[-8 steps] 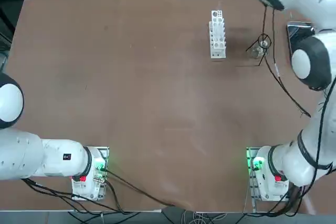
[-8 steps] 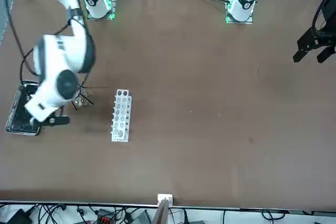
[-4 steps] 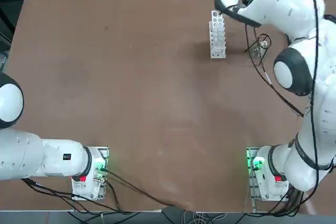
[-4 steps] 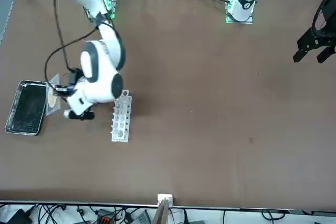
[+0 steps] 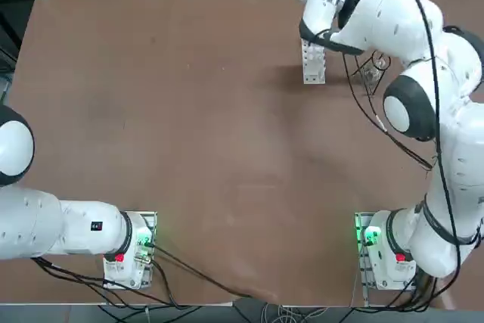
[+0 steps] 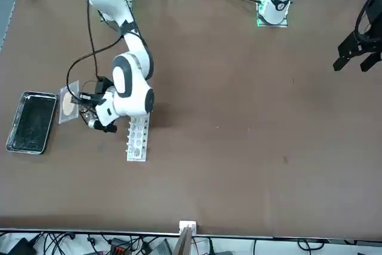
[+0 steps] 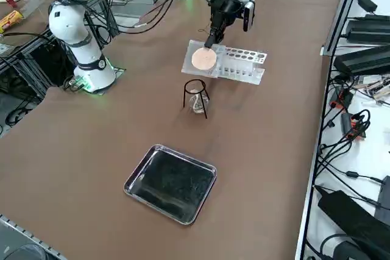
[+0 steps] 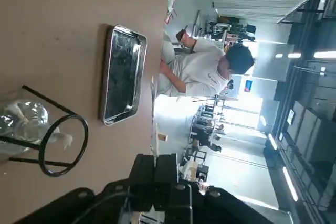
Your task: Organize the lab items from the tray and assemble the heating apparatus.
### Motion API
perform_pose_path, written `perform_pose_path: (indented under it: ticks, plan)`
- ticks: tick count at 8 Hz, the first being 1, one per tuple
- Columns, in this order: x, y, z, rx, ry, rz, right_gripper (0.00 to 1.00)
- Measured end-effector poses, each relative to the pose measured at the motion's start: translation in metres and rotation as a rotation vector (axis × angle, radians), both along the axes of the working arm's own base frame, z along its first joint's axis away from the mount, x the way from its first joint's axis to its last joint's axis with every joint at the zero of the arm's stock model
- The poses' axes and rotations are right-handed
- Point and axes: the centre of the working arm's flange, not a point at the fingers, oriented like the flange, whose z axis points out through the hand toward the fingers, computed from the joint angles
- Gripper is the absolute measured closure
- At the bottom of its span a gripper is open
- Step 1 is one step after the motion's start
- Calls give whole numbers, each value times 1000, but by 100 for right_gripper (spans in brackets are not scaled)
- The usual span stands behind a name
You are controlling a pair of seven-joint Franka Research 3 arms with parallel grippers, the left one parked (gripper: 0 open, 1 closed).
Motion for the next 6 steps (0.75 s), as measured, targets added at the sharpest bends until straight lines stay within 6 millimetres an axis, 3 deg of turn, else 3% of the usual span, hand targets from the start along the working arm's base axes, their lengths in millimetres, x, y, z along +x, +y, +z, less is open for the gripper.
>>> perform_pose_path:
  ticks: [6]
  plan:
    - [-26,-16,-64,-37,-34,9,99]
